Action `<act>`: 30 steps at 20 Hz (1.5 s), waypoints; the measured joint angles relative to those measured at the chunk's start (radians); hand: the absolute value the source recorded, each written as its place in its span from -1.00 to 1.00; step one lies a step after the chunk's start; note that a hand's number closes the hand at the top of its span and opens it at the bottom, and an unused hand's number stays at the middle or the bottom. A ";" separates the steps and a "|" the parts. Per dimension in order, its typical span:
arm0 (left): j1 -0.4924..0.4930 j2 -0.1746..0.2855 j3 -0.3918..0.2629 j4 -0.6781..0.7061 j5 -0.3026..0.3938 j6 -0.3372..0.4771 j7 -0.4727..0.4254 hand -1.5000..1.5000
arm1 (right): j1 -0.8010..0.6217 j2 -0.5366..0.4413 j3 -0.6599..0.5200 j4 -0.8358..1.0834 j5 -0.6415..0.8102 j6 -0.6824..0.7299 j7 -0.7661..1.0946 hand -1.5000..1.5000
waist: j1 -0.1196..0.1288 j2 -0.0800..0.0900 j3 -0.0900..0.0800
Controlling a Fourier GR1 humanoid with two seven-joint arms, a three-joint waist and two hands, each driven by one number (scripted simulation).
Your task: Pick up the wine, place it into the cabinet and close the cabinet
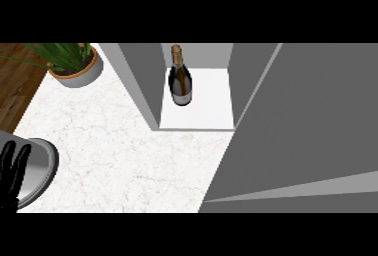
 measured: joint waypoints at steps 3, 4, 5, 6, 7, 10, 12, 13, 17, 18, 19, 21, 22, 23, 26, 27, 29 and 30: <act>0.012 0.013 0.048 0.019 0.028 -0.045 0.005 -1.00 | -0.002 -0.026 0.015 -0.005 0.022 -0.067 -0.007 1.00 | -0.002 -0.001 0.000; 0.006 0.015 0.059 0.025 0.035 -0.054 0.011 -1.00 | -0.007 -0.035 0.019 -0.004 0.027 -0.087 -0.015 1.00 | -0.003 -0.001 -0.001; 0.014 0.016 0.065 0.024 0.038 -0.062 0.012 -1.00 | -0.006 -0.040 0.025 -0.004 0.034 -0.106 -0.024 1.00 | -0.003 -0.002 -0.001; 0.010 0.018 0.075 0.036 0.041 -0.076 0.011 -1.00 | -0.022 -0.045 0.029 0.003 0.041 -0.132 -0.030 1.00 | -0.002 -0.001 -0.001; 0.013 0.022 0.081 0.038 0.042 -0.084 0.014 -1.00 | -0.043 -0.040 0.048 0.011 0.056 -0.158 -0.029 1.00 | -0.001 -0.002 -0.001; 0.019 0.031 0.111 0.056 0.055 -0.120 0.017 -1.00 | -0.103 -0.031 0.098 0.044 0.106 -0.238 -0.047 1.00 | 0.002 -0.002 -0.001; 0.016 0.035 0.126 0.056 0.067 -0.135 0.030 -1.00 | -0.154 -0.054 0.117 0.052 0.127 -0.286 -0.047 1.00 | 0.004 -0.001 -0.001; 0.017 0.038 0.139 0.061 0.077 -0.149 0.032 -1.00 | -0.174 -0.066 0.125 0.054 0.139 -0.310 -0.045 1.00 | 0.005 -0.001 -0.002; -0.017 0.041 0.160 0.076 0.108 -0.172 0.068 -1.00 | -0.270 -0.114 0.151 0.062 0.184 -0.393 -0.023 1.00 | 0.004 0.000 -0.002; -0.016 0.041 0.164 0.066 0.114 -0.175 0.075 -1.00 | -0.294 -0.125 0.156 0.065 0.187 -0.415 -0.018 1.00 | 0.007 0.001 -0.002; -0.020 0.041 0.167 0.069 0.120 -0.182 0.084 -1.00 | -0.318 -0.137 0.163 0.069 0.187 -0.434 -0.015 1.00 | 0.008 0.002 -0.002; -0.033 0.033 0.166 0.076 0.125 -0.185 0.095 -1.00 | -0.364 -0.159 0.175 0.074 0.191 -0.471 -0.003 1.00 | 0.009 0.002 -0.002; -0.037 0.033 0.167 0.069 0.131 -0.184 0.106 -1.00 | -0.389 -0.167 0.175 0.079 0.182 -0.487 0.003 1.00 | 0.012 0.003 -0.002; -0.045 0.028 0.163 0.070 0.128 -0.183 0.109 -1.00 | -0.415 -0.174 0.177 0.085 0.170 -0.501 0.008 1.00 | 0.014 0.004 -0.002; -0.050 0.022 0.163 0.061 0.131 -0.188 0.119 -1.00 | -0.477 -0.189 0.176 0.106 0.123 -0.547 0.006 1.00 | 0.026 0.007 -0.002; -0.053 0.021 0.164 0.058 0.133 -0.187 0.125 -1.00 | -0.501 -0.186 0.169 0.119 0.101 -0.560 0.003 1.00 | 0.030 0.008 -0.002; -0.062 0.010 0.155 0.074 0.120 -0.192 0.121 -1.00 | -0.557 -0.182 0.154 0.145 0.060 -0.585 0.000 1.00 | 0.034 0.010 -0.002; -0.073 0.007 0.157 0.081 0.123 -0.189 0.127 -1.00 | -0.585 -0.180 0.149 0.157 0.045 -0.600 -0.002 1.00 | 0.033 0.010 -0.002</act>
